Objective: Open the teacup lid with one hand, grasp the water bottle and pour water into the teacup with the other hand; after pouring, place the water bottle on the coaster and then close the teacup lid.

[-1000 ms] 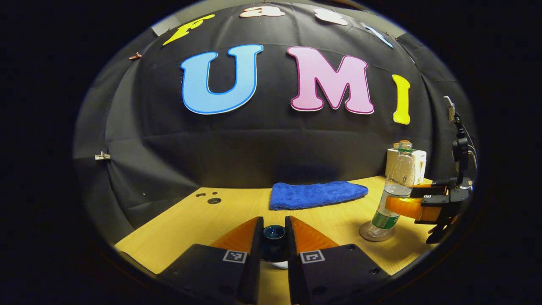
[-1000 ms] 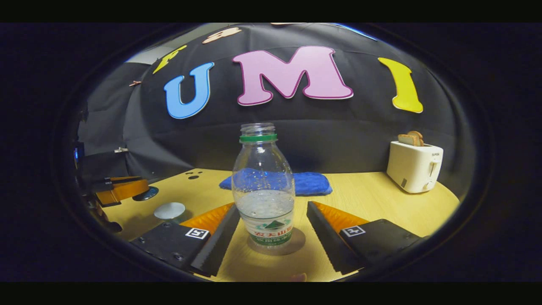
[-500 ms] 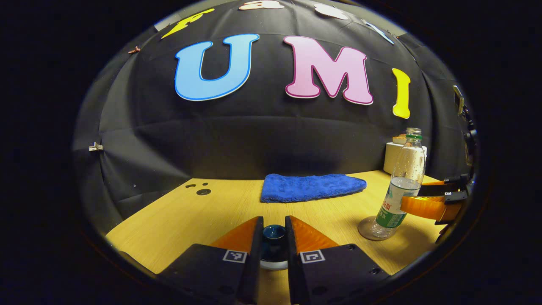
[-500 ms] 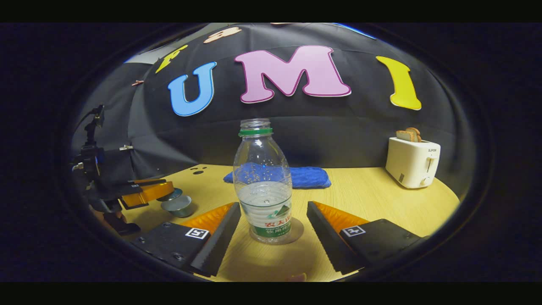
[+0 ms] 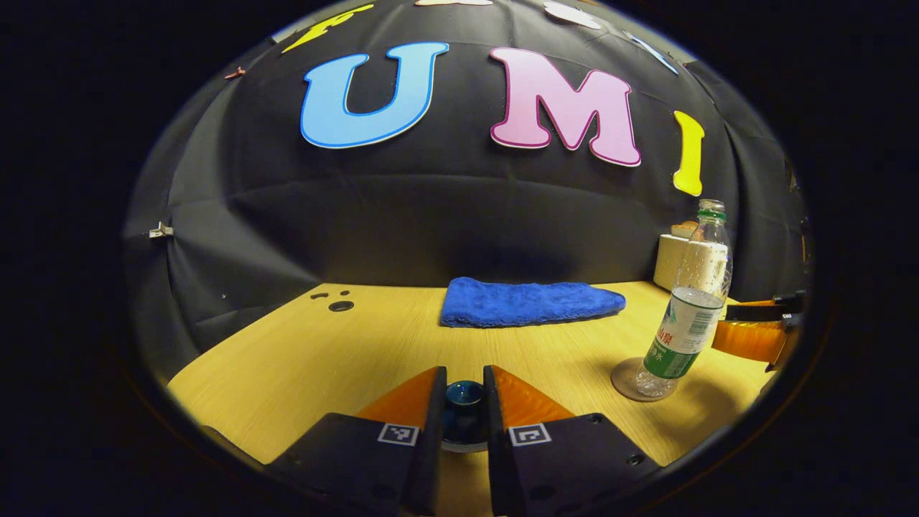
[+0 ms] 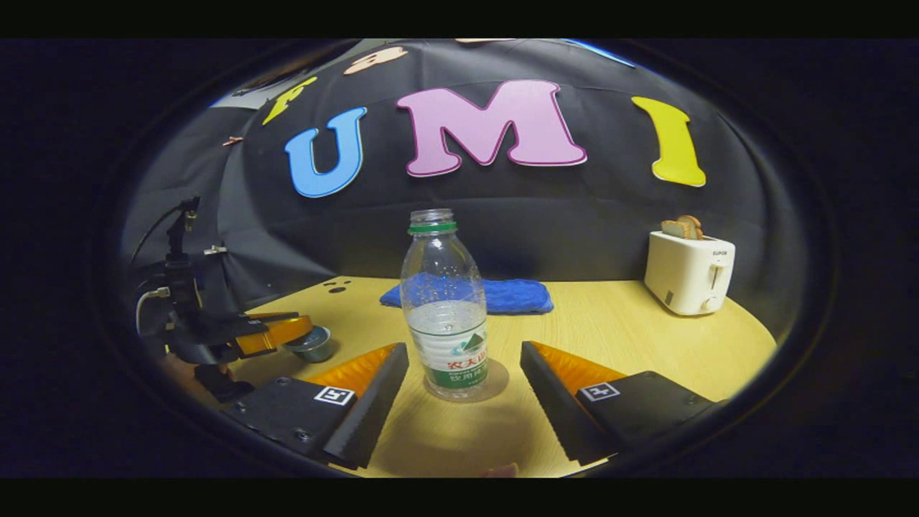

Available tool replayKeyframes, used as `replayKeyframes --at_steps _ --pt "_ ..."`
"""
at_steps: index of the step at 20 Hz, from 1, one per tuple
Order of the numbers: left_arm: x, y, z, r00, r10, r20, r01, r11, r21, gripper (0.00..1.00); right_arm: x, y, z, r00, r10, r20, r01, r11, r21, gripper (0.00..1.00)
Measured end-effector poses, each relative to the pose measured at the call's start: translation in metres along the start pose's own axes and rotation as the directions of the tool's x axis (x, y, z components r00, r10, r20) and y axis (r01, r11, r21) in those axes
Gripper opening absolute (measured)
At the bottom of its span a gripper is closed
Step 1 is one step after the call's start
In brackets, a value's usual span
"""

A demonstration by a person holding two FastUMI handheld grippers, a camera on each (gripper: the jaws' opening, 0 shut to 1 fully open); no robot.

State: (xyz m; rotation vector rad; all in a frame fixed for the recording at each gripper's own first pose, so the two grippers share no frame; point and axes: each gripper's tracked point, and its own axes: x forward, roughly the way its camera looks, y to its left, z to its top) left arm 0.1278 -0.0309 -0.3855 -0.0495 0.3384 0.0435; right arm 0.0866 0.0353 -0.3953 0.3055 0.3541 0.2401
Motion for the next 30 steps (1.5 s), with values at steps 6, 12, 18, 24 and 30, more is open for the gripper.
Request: replayKeyframes --at_steps 6,12,18,24,30 --pt "0.001 -0.002 -0.001 1.000 0.005 -0.008 -0.005 1.000 0.017 0.36 -0.004 0.001 0.007 1.000 0.000 0.010 0.000 1.000 -0.003 0.98" --pt "-0.033 -0.011 0.053 0.999 -0.022 0.048 0.020 0.999 0.041 0.40 -0.021 0.007 0.051 0.999 -0.018 0.042 0.019 1.000 -0.012 0.98" --pt "-0.080 -0.020 0.130 0.996 -0.066 0.068 0.061 0.996 0.068 0.40 -0.054 0.026 0.124 0.996 -0.040 0.079 0.043 0.998 -0.046 0.98" --pt "-0.124 -0.026 0.205 0.990 -0.096 0.101 0.091 0.995 0.049 0.40 -0.098 0.043 0.187 0.989 -0.067 0.130 0.073 0.997 -0.040 0.97" --pt "-0.168 -0.020 0.251 0.983 -0.118 0.139 0.112 0.993 0.046 0.45 -0.136 0.056 0.230 0.980 -0.079 0.185 0.091 0.994 -0.054 0.98"
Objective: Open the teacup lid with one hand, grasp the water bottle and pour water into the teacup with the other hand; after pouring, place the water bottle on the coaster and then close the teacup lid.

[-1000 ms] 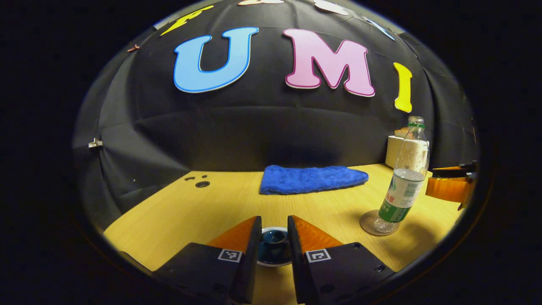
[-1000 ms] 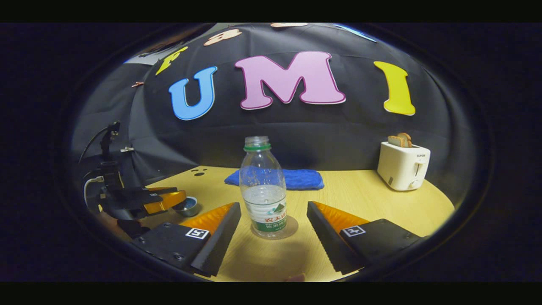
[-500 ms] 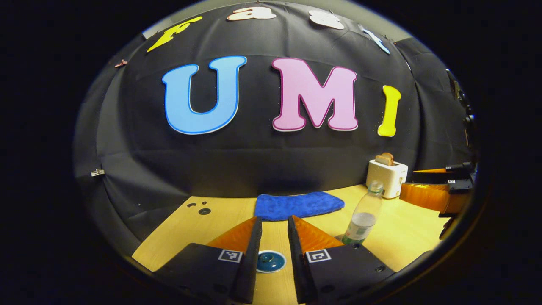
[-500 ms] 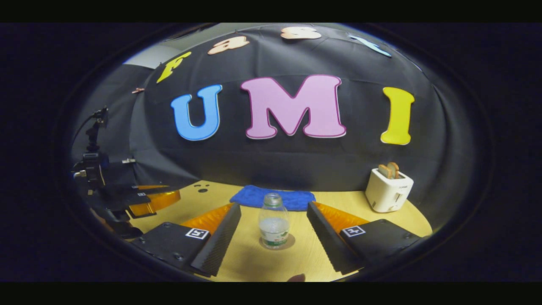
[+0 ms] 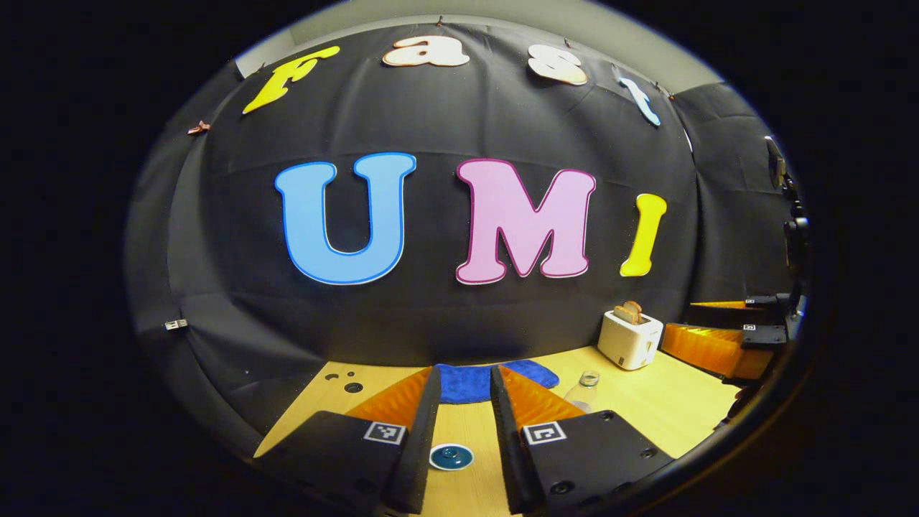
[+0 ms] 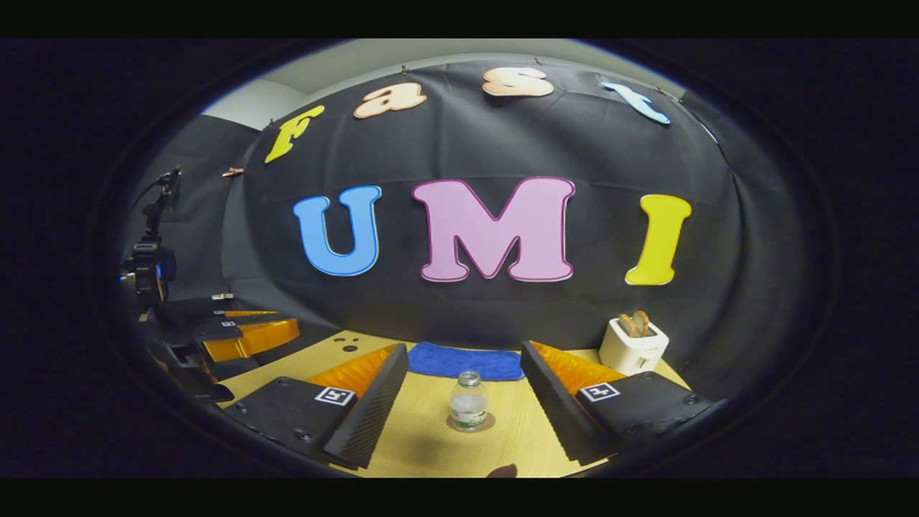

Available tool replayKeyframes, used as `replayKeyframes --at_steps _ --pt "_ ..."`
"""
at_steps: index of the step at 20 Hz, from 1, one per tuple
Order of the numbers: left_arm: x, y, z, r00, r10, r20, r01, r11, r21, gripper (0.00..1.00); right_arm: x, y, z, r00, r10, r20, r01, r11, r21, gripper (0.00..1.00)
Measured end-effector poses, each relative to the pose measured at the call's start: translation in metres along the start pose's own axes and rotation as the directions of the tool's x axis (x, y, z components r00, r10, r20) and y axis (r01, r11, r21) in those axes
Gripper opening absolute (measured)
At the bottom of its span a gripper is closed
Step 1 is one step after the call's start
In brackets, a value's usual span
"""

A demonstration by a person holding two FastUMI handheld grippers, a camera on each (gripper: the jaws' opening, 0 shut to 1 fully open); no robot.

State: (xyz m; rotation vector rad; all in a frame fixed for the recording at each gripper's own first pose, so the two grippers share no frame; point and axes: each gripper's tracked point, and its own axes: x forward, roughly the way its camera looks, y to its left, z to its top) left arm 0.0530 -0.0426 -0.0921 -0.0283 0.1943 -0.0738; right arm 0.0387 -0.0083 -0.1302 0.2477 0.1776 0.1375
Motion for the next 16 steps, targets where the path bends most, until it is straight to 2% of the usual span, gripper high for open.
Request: replayKeyframes --at_steps 4,10,13,16 --pt "-0.021 0.003 0.011 1.000 -0.010 0.004 0.010 1.000 0.016 0.57 -0.018 0.009 0.018 1.000 -0.005 0.021 0.004 1.000 0.008 0.98" --pt "-0.035 0.010 0.005 0.999 -0.030 -0.015 0.030 0.999 0.025 0.78 -0.030 0.010 0.020 0.999 -0.027 0.027 0.026 0.999 0.023 0.97" --pt "-0.037 0.018 0.004 1.000 -0.013 -0.009 0.013 0.999 0.030 0.93 -0.033 0.012 0.017 0.999 -0.037 0.028 0.036 0.999 0.014 0.97" --pt "-0.037 0.021 0.005 1.000 -0.019 0.003 0.019 0.999 0.039 0.94 -0.033 0.015 0.016 0.999 -0.044 0.028 0.044 0.999 0.017 0.97"
